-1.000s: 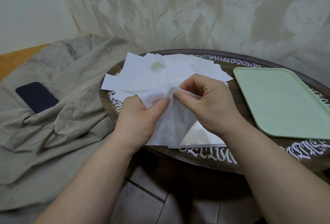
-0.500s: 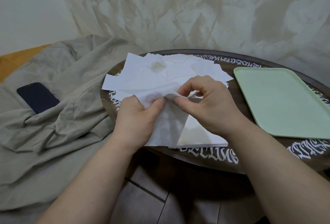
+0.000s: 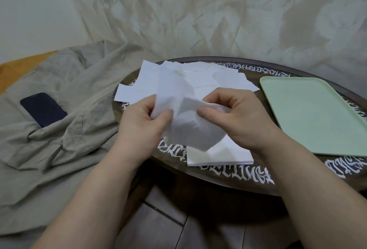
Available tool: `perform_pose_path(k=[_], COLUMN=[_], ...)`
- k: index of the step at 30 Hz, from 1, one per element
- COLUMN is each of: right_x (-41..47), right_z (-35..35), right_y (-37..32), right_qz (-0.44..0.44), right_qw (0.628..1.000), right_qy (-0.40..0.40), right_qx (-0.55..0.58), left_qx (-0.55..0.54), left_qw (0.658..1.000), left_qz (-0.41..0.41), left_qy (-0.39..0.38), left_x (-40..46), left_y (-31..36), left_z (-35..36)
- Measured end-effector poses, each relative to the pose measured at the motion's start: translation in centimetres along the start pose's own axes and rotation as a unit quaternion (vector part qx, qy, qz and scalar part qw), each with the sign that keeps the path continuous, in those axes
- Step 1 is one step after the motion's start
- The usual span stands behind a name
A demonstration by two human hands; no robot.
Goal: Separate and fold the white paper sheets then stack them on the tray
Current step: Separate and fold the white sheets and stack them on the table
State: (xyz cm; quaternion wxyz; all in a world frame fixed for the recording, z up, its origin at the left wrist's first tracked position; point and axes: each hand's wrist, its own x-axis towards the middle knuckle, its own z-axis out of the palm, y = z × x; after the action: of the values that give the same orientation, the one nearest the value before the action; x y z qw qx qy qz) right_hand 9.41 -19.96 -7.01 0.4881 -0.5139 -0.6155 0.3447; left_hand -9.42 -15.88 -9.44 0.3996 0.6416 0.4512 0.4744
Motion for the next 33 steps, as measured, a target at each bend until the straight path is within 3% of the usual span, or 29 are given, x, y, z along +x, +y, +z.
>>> perform_pose_path(k=[3,5,9,13,18,25,33], right_x=[0.2,0.2,0.0,0.1,-0.2,0.2,0.3], right_z=[0.1,0.1,0.0,0.1,-0.7,-0.2,-0.1], right_y=[0.4,0.6,0.7,0.7,-0.1,0.4,0.3], right_qz=[-0.008,-0.01,-0.015,-0.001,0.033,0.041,0.025], right_qw=[0.999,0.999,0.996,0.995,0.997,0.997,0.999], right_qy=[0.009,0.002,-0.025,-0.028,-0.017,0.021,0.038], right_qx=[-0.037,-0.05,-0.079,-0.092,0.073,0.053,0.025], left_qx=[-0.02,-0.072,-0.142,-0.035,-0.027,-0.072,-0.088], left_qw=[0.994,0.989,0.978,0.994,0.999,0.988,0.984], left_qz=[-0.004,-0.024,-0.067,-0.043,-0.013,-0.049,-0.06], left_qy=[-0.105,-0.123,-0.14,-0.096,0.015,-0.128,-0.144], left_x=[-0.9,-0.9,-0.7,-0.7,-0.2,-1.1,-0.8], left_y=[0.7,1.0,0.9,0.5,0.5,1.1,0.5], left_z=[0.5,0.5,0.1,0.7,0.3,1.3,1.3])
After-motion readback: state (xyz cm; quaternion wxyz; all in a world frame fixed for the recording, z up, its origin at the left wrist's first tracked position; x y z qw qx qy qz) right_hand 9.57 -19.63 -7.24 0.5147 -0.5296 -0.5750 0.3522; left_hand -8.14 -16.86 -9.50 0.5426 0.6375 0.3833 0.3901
